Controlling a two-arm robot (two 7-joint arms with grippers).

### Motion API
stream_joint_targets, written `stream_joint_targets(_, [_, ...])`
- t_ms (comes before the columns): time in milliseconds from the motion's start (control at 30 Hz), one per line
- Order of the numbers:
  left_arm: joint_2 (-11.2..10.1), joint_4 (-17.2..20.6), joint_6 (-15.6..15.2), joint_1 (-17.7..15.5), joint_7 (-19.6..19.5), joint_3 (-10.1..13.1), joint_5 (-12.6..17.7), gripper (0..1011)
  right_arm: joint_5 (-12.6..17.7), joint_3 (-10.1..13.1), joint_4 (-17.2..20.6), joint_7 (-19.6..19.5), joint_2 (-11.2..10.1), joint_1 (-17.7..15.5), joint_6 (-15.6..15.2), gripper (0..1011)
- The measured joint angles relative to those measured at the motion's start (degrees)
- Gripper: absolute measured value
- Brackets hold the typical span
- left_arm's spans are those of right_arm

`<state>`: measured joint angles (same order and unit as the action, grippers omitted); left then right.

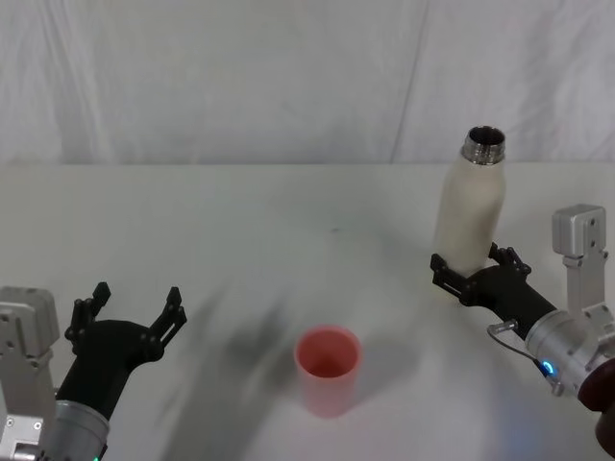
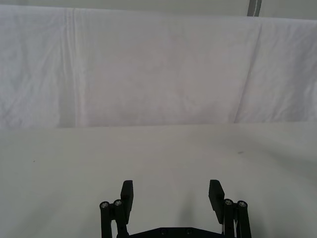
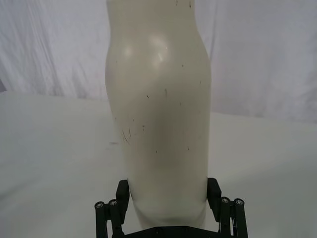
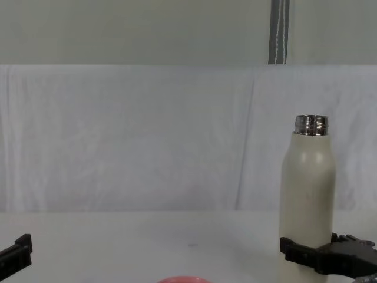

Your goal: Grasp the thermos with one hand and pour water into the cup lid.

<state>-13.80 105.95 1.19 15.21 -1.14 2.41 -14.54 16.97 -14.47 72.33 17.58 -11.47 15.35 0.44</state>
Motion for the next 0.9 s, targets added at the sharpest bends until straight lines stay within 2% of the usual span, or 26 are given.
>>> stream_joint_targets(467, [0.00, 0.00, 0.00, 0.00, 0.00, 0.00, 0.00, 1001, 0.10, 0.02, 1.07, -0.25, -0.87, -1.09, 0.01, 1000])
stream_joint_targets(900, [0.00, 0.00, 0.00, 0.00, 0.00, 0.00, 0.00, 1001, -0.50, 0.43, 5.93, -0.79, -2.59, -3.88, -0.80, 1000])
